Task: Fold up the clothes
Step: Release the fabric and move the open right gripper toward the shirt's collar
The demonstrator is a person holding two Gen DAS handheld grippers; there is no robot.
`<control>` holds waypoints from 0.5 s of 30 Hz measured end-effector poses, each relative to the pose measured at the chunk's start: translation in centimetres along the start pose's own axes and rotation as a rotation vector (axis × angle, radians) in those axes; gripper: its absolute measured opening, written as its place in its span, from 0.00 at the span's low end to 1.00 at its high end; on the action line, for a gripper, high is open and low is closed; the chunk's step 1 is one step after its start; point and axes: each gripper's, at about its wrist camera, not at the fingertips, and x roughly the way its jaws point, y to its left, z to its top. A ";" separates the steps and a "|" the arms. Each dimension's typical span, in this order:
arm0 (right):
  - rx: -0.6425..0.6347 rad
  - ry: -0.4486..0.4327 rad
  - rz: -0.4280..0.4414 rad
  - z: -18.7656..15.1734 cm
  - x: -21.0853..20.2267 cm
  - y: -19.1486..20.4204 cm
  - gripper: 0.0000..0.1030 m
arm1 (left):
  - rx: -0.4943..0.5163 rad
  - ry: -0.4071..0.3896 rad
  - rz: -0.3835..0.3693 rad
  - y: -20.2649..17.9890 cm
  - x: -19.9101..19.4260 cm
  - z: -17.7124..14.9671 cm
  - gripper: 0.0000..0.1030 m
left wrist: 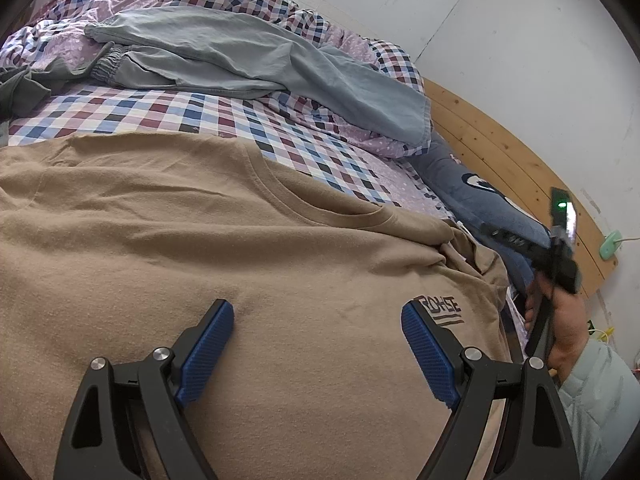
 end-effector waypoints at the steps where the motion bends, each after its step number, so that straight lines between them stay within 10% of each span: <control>1: -0.015 0.020 0.002 -0.2 0.6 0.3 0.43 | 0.000 0.000 0.000 0.0 0.0 0.0 0.86; 5: -0.016 0.081 0.029 -0.7 2.0 0.1 0.37 | -0.001 0.000 0.000 0.0 0.0 0.0 0.86; 8: -0.022 0.111 0.034 -1.1 2.6 -0.2 0.00 | -0.001 0.000 0.000 0.1 0.0 0.0 0.86; 15: 0.312 -0.148 -0.079 0.0 -2.6 -7.4 0.00 | -0.001 0.000 -0.002 0.1 0.0 0.0 0.86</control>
